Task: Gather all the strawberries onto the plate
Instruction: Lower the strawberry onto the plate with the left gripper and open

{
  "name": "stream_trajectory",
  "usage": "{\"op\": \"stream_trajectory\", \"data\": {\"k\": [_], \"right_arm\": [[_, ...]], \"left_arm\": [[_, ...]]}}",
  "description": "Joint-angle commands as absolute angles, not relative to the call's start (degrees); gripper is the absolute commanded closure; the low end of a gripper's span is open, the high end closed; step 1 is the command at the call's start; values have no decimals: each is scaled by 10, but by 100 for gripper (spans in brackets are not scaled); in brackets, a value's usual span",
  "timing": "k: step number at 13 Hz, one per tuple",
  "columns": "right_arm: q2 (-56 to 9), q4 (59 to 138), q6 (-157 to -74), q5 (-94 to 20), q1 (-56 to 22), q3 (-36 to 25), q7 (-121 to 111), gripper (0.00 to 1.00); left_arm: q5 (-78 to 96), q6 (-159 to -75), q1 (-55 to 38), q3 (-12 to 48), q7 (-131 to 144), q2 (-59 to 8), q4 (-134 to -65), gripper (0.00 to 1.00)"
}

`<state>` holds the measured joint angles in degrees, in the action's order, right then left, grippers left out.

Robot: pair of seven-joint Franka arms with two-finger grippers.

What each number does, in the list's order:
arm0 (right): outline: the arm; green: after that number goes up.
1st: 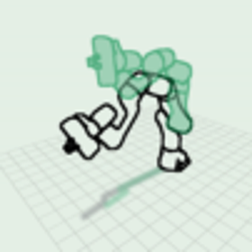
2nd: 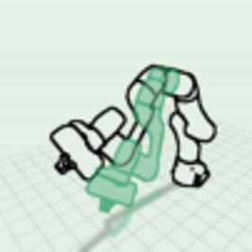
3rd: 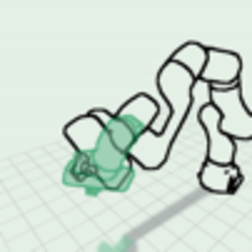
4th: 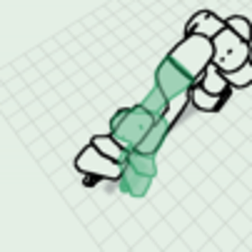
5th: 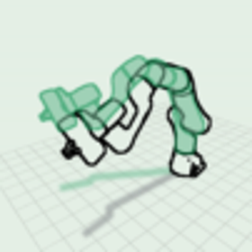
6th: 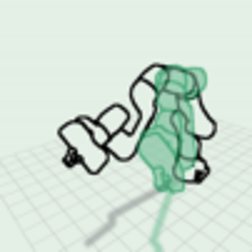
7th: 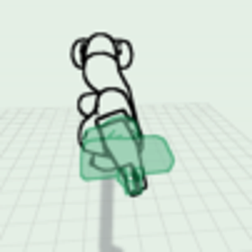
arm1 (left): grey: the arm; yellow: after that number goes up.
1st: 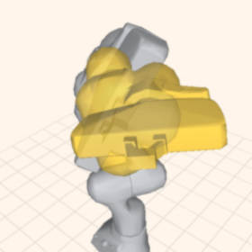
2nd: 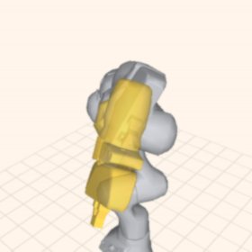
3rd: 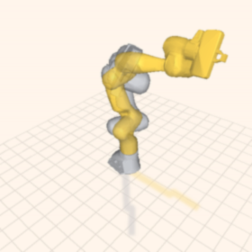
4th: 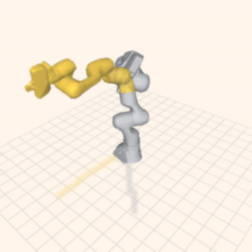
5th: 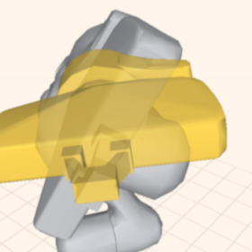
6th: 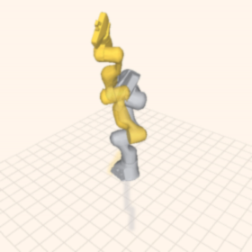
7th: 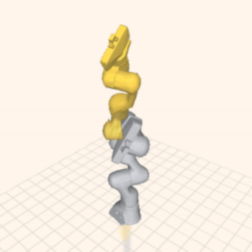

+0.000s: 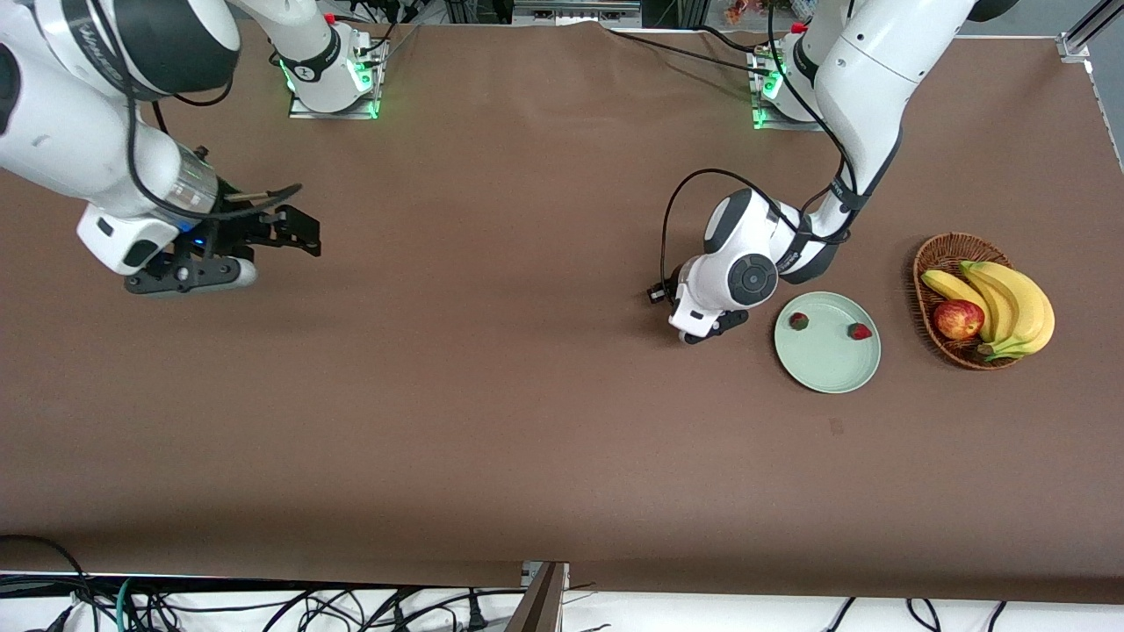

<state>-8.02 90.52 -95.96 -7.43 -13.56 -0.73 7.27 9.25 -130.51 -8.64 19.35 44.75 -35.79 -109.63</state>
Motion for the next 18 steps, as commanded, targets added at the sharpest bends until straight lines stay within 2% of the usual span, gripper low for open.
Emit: {"op": "stream_trajectory", "data": {"k": [1, 5, 9, 11, 12, 13, 18], "right_arm": [[-21, 961, -966, -54, -108, 21, 65, 0], [-16, 946, -960, -34, -101, 30, 66, 0], [-18, 927, -960, -24, -99, 26, 66, 0], [-18, 922, -963, -25, -99, 11, 63, 0], [-19, 913, -958, -25, -98, 9, 64, 0], [-19, 911, -943, -24, -98, 5, 63, 0], [-22, 884, -936, -22, -96, -9, 61, 0]], "left_arm": [[90, -1248, -62, 190, 419, -353, -1055, 92], [36, -1107, 5, 190, 304, -353, -965, 91], [-70, -1098, 73, 189, 149, -358, -940, 91], [-117, -1104, 97, 189, 74, -377, -940, 86], [-126, -1112, 108, 189, 62, -385, -940, 58], [-120, -1124, 112, 189, 63, -388, -940, 1], [-119, -1122, 114, 190, 69, -381, -937, 0]]}}
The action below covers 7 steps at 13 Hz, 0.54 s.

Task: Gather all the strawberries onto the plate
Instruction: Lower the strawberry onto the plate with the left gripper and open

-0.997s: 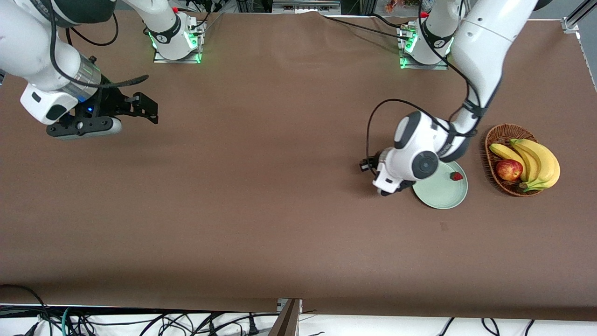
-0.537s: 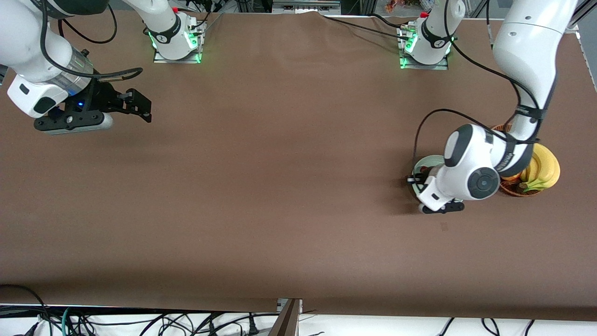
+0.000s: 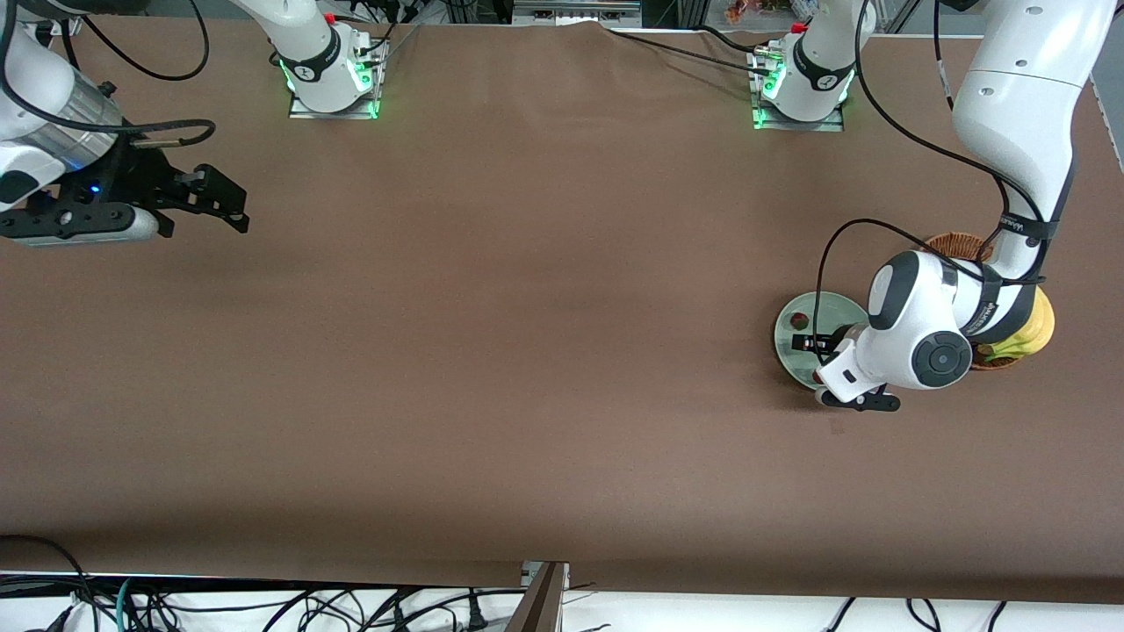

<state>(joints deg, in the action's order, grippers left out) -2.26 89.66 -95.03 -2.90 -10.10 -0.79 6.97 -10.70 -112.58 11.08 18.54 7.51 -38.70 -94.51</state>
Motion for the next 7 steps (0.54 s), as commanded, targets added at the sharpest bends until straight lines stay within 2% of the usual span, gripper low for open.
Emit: {"op": "stream_trajectory", "data": {"k": [1, 3, 7], "right_arm": [[-22, 884, -934, -22, -95, -10, 62, 0], [-31, 884, -932, -31, -90, -30, 59, 1], [-30, 882, -933, -27, -92, -27, 63, 0]], "left_arm": [[-118, -1117, 114, 192, 69, -379, -924, 0], [-118, -1059, 114, 195, 65, -351, -883, 0], [-119, -939, 116, 193, 65, -310, -762, 0]]}}
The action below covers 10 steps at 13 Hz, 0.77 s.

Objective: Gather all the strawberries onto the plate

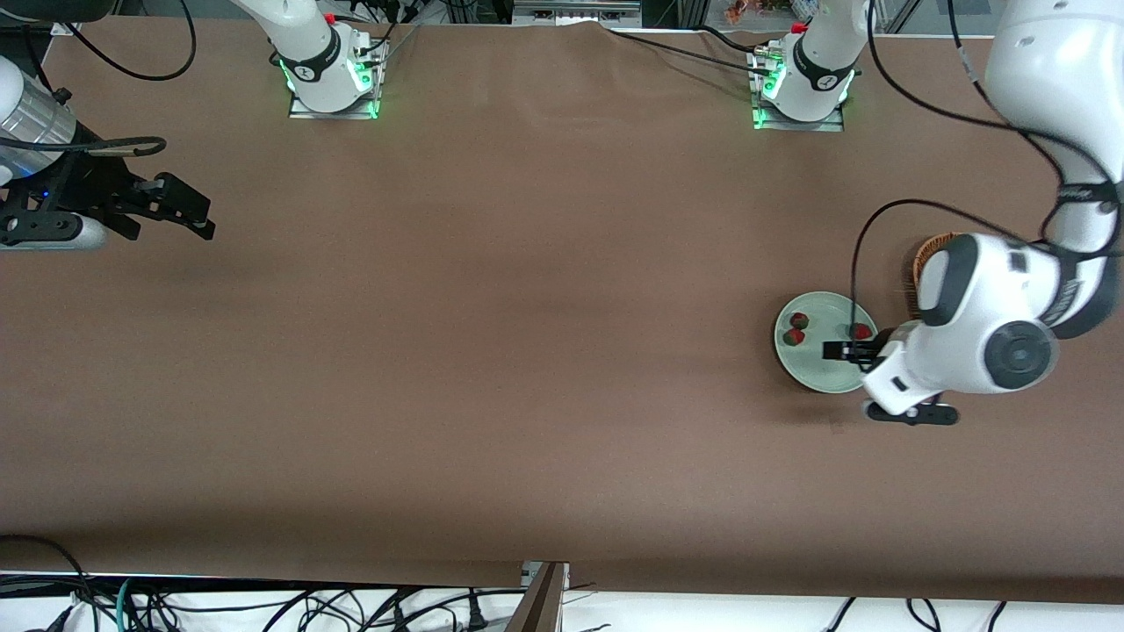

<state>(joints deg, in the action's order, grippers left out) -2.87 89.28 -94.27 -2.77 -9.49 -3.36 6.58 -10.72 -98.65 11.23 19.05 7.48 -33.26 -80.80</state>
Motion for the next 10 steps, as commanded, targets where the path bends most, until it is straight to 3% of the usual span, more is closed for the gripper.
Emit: {"op": "stream_trajectory", "data": {"k": [1, 6, 8, 10], "right_arm": [[-31, 882, -933, -28, -91, -28, 62, 0], [-32, 882, -933, -25, -90, -30, 61, 0], [-32, 882, -935, -25, -90, -30, 61, 0], [-31, 882, -935, -25, -90, -30, 62, 0]], "left_arm": [[-119, -918, 117, 193, 65, -285, -751, 0], [-115, -835, 125, 195, 64, -148, -749, 0], [-103, -835, 125, 189, 55, -142, -755, 0], [-16, -884, 113, 134, 34, -109, -813, 0]]}}
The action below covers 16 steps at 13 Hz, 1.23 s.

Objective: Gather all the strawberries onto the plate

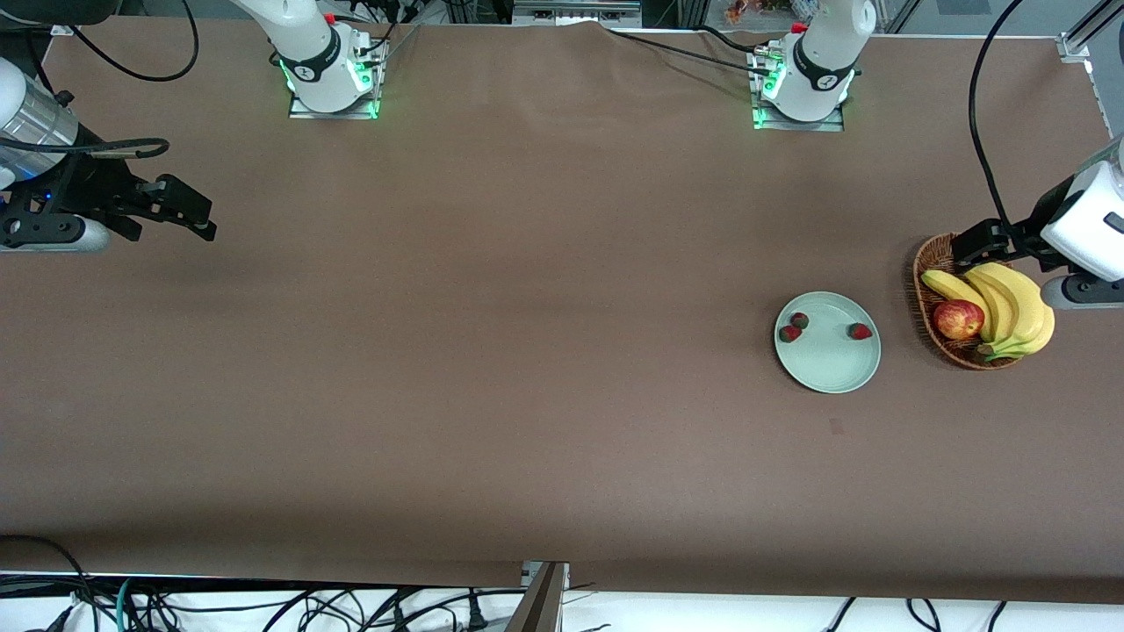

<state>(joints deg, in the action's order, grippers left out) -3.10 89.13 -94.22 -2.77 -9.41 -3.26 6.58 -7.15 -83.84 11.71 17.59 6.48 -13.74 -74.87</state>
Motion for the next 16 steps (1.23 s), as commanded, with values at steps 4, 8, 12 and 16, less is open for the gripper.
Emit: {"op": "stream_trajectory", "data": {"k": [4, 8, 12, 16], "right_arm": [[-32, 882, -934, -25, -90, -30, 62, 0], [-32, 882, -934, -25, -90, -30, 62, 0], [-32, 882, -934, -25, -90, -30, 62, 0], [-32, 882, -934, -25, -90, -30, 62, 0]], "left_arm": [[11, -958, -24, -9, -35, 6, -964, 0], [-76, -981, -24, 42, -8, 35, -998, 0], [-20, -965, 29, 68, -8, 17, -969, 0], [-23, -948, 31, 69, -9, 1, -942, 0]]}}
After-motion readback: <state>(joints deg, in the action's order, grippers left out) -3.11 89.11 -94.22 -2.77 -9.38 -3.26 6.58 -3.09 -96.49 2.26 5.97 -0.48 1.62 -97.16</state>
